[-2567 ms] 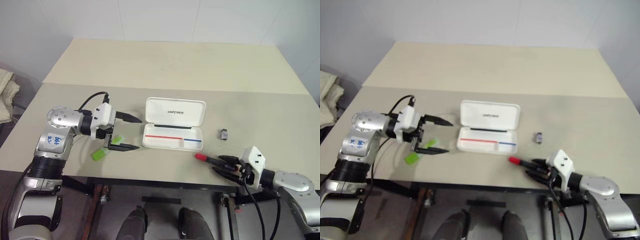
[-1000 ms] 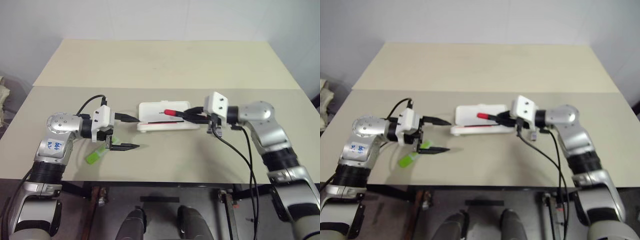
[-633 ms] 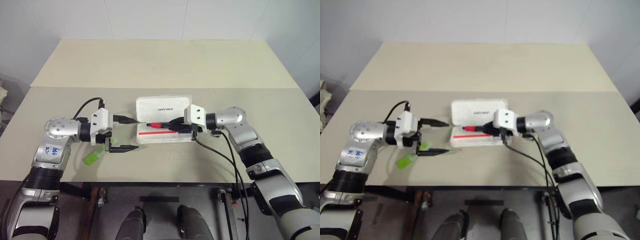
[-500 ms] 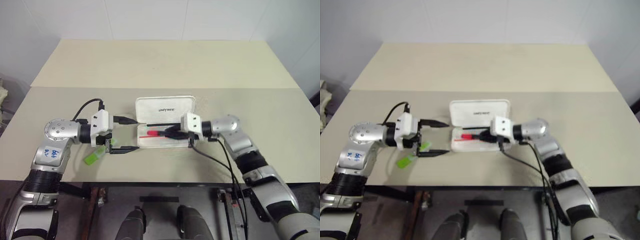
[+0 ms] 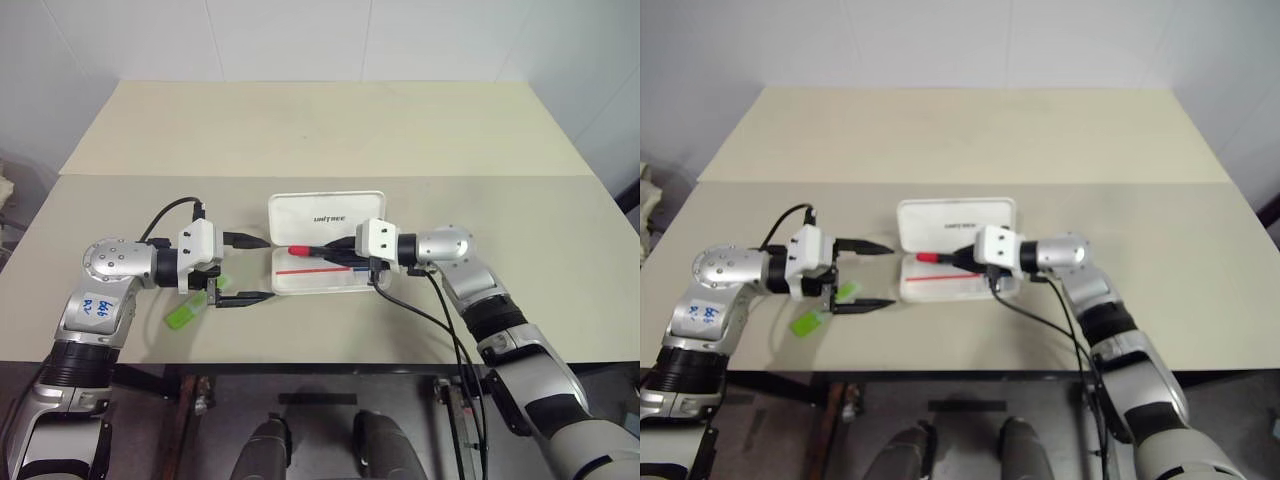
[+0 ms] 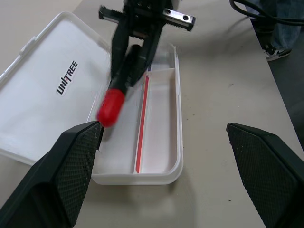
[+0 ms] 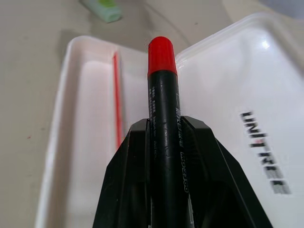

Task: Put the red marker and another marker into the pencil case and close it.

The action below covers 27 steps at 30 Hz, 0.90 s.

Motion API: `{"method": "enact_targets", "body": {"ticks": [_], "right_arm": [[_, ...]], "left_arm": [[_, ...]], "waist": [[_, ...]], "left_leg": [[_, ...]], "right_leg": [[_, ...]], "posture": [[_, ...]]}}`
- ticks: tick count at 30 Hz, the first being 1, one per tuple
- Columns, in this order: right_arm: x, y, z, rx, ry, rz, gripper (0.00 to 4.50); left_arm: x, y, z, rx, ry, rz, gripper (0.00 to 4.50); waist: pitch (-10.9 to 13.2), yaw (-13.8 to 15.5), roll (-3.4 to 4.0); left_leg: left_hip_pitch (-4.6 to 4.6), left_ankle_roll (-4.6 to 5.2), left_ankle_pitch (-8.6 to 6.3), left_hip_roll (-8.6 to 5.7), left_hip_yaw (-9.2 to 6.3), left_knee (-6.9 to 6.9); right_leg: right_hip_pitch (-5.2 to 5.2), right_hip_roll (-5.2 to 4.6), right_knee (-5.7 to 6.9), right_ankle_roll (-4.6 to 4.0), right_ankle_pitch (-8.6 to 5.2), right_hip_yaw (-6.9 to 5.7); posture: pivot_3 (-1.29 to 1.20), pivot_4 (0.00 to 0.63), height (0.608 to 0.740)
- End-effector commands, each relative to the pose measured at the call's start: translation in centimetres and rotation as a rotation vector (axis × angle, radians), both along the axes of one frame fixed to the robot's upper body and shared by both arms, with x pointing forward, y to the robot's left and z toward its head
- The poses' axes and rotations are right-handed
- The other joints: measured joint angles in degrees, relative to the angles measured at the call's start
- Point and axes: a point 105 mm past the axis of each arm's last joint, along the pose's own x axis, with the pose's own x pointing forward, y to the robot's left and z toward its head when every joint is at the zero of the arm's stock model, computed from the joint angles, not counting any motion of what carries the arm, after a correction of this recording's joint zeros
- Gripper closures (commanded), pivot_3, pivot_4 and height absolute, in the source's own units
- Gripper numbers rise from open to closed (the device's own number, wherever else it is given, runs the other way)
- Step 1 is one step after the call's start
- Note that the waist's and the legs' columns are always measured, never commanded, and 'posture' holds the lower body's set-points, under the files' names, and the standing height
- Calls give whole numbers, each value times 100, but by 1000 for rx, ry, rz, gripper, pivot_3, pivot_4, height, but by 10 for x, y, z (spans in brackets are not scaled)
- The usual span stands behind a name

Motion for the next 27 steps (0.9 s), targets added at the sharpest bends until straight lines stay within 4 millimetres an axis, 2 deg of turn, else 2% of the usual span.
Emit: {"method": "enact_targets", "body": {"ticks": [1,5,10,16,21,24,27], "right_arm": [[1,0,7,-5,-67,6,3901],[0,-1,-1,-37,-77,13,3901],[-3,-1,-6,-48,-90,22,2172],[-8,2,8,13,-118,48,32],[-28,3,29,140,14,103,32],[-39,-1,34,152,30,105,32],[-59,-13,40,218,122,90,32]], "left_arm": [[-1,4,12,-18,-50,13,0],[0,4,11,-18,-50,14,0],[-1,5,11,-16,-50,19,0],[-1,7,11,-14,-48,23,0],[-1,8,11,-13,-47,28,0],[-2,10,11,-10,-48,34,0],[-3,21,9,-6,-46,78,0]], "waist": [[0,2,0],[0,-1,0],[0,-1,0],[0,-2,0],[0,5,0],[0,13,0],[0,19,0]], "left_leg": [[0,0,0,0,0,-2],[-1,-8,5,0,3,-12],[0,-13,8,2,5,-14],[0,-12,7,2,4,-14],[-1,-14,7,9,3,-17],[-3,-14,6,10,1,-18],[-3,-13,4,10,1,-18]], "right_leg": [[0,0,-1,-1,0,0],[-8,0,-2,-2,-1,3],[-11,3,1,-3,-2,5],[-11,5,3,-3,-2,6],[-14,9,2,-4,-2,7],[-16,9,1,-5,-3,6],[-15,8,0,-7,-4,7]], "posture": [[0,150,740],[0,150,740],[0,150,740],[0,150,740],[0,150,740],[0,150,740],[0,150,740]]}}
